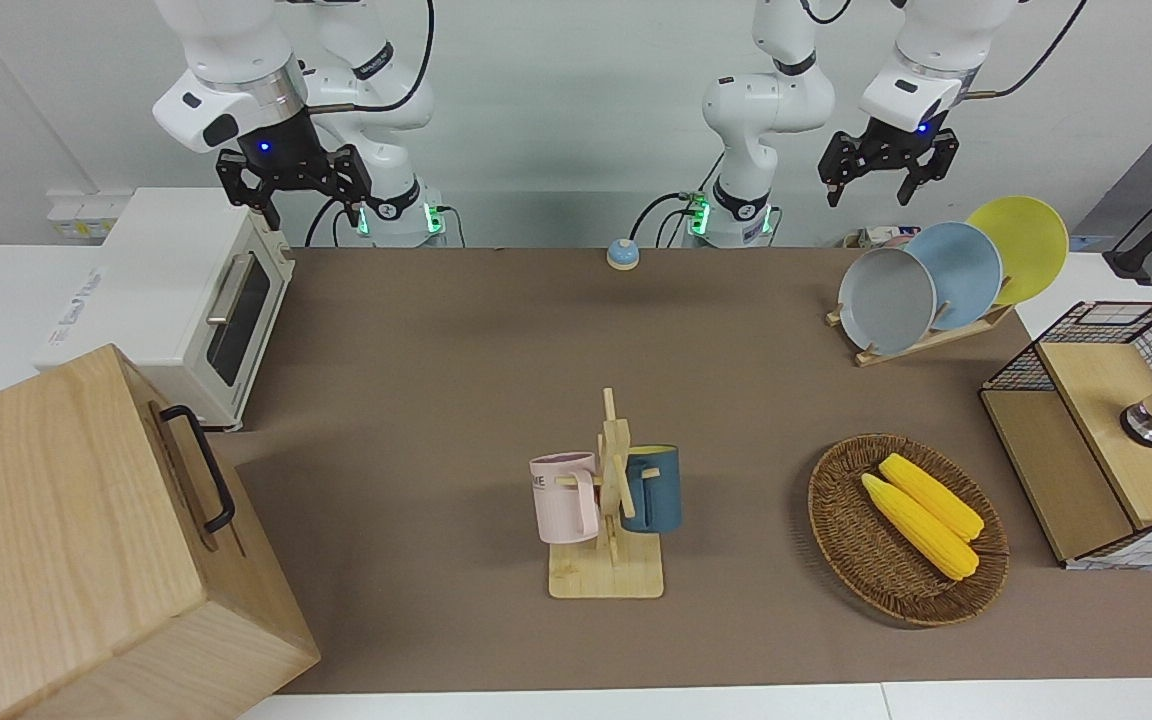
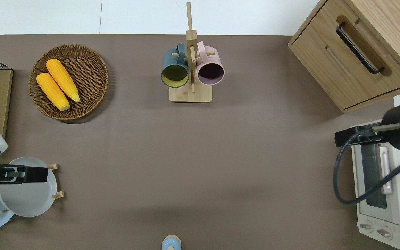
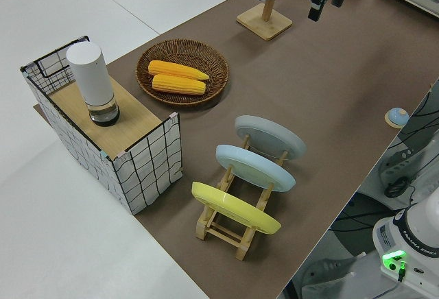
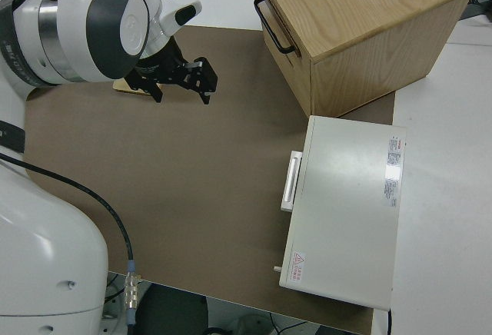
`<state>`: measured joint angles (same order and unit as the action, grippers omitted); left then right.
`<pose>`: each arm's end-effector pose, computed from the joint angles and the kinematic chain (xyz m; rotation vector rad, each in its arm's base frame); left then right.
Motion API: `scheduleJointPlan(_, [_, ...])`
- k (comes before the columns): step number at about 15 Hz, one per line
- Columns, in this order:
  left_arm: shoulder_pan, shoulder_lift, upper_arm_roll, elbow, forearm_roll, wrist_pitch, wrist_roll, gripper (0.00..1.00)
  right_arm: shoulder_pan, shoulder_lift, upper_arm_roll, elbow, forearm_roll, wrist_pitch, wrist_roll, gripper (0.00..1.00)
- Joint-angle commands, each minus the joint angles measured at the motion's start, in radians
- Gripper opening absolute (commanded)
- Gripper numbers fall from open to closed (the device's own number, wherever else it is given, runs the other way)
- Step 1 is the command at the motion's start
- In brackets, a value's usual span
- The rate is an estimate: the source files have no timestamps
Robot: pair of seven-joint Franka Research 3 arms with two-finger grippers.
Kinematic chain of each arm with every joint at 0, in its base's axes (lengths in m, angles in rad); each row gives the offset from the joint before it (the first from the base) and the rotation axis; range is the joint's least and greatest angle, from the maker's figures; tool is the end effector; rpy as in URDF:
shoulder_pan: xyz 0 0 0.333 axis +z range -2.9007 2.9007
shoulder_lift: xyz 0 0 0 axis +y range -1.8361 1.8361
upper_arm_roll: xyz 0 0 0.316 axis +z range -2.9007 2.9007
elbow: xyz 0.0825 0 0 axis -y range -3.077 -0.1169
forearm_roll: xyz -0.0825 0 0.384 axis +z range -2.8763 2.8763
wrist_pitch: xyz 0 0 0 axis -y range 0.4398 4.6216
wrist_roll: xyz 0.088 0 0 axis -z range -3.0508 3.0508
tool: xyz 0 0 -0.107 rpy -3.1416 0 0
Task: Pick gray plate from low plate rack and place it on table with left arm
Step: 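Move the left gripper toward the gray plate in the low rack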
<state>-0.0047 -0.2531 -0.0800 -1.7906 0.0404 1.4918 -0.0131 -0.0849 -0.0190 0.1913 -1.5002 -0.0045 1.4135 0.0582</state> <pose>0.4633 -0.0398 0.6437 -3.0767 0.1021 0.0670 0.5292 0.0571 0.6541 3.1253 0.0742 -0.1050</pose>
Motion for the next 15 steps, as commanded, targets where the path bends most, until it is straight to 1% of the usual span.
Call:
scheduleJointPlan(1, [0.005, -0.005, 0.026, 0.002, -0.013, 0.013, 0.01, 1.0, -0.007, -0.002, 0.007, 0.006, 0.006, -0.014, 0.0, 0.99])
scheduleJointPlan(10, [0.008, -0.008, 0.032, -0.01, -0.011, 0.013, 0.012, 1.0, -0.007, -0.002, 0.005, 0.006, 0.006, -0.014, -0.001, 0.99])
scheduleJointPlan(12, [0.011, -0.008, 0.069, -0.021, -0.007, 0.015, 0.03, 1.0, -0.007, -0.002, 0.007, 0.006, 0.006, -0.014, 0.0, 0.99])
scheduleJointPlan(13, [0.012, -0.008, 0.088, -0.026, 0.001, 0.018, 0.088, 1.0, -0.007, -0.002, 0.007, 0.006, 0.006, -0.014, 0.0, 0.987])
scheduleJointPlan(15, [0.012, -0.008, 0.132, -0.038, 0.016, 0.028, 0.119, 1.0, -0.007, -0.002, 0.005, 0.006, 0.006, -0.014, -0.001, 0.99])
